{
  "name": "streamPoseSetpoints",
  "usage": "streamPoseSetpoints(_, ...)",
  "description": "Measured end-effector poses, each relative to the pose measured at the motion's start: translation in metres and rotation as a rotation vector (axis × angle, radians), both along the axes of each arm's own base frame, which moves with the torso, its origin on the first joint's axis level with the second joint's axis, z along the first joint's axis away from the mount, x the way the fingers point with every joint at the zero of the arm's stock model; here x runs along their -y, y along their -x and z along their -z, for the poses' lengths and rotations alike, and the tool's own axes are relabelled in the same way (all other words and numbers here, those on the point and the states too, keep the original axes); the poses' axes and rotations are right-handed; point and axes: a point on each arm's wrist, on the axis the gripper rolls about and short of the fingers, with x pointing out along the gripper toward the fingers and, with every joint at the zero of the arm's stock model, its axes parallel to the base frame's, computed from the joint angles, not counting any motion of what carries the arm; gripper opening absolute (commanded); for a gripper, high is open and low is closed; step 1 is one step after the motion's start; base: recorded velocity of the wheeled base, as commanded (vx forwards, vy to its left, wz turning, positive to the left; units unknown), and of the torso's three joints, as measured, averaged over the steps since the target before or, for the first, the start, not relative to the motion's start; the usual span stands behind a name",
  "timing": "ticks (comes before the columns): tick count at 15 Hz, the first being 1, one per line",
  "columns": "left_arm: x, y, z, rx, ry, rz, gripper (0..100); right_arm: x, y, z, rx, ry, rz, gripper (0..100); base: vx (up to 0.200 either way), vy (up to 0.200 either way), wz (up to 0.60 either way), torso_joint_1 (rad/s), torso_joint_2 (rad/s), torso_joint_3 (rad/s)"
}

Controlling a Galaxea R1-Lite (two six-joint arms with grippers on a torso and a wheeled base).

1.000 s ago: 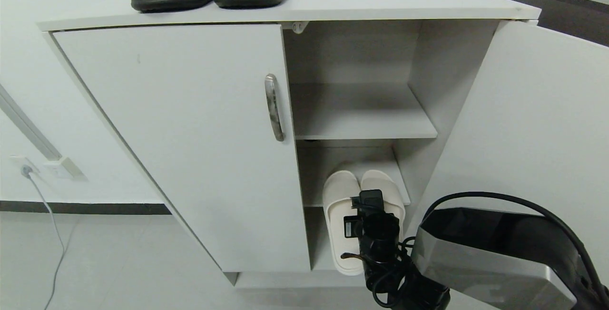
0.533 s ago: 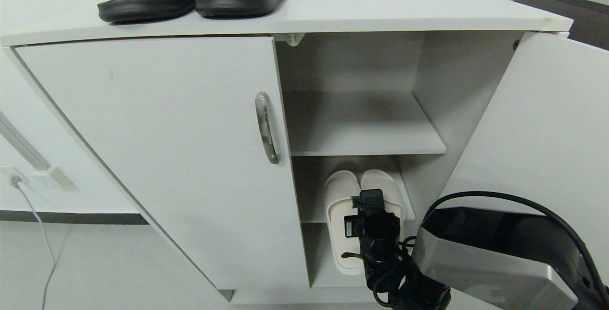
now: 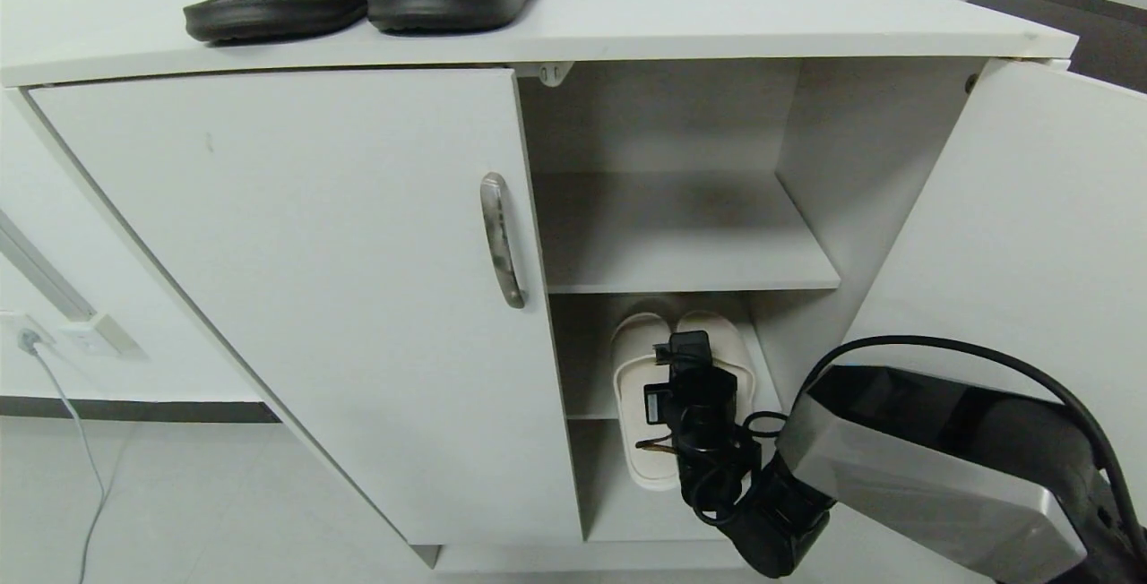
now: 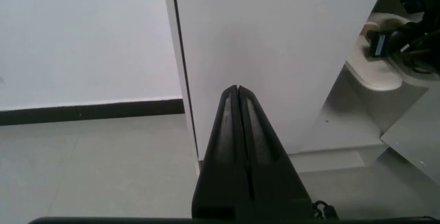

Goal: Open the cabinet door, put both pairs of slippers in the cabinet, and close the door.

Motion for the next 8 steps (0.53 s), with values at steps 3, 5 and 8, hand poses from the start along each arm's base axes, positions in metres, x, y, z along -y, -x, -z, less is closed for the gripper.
streamPoseSetpoints(3,0.000,0.000,0.000,0.000,0.000,0.000,0,-0.004,-0.014,-0.005,-0.055,-0.052,0.003,0,0.000,0.000,0.00,0.000,0.00,0.000)
streamPoseSetpoints(5,0.000,0.000,0.000,0.000,0.000,0.000,0,-0.005,-0.023,-0.010,-0.076,-0.075,-0.001,0,0.000,0.000,0.00,0.000,0.00,0.000)
streamPoseSetpoints(8,0.000,0.000,0.000,0.000,0.000,0.000,0,-0.003,-0.037,-0.020,-0.057,-0.101,0.004,0,0.000,0.000,0.00,0.000,0.00,0.000)
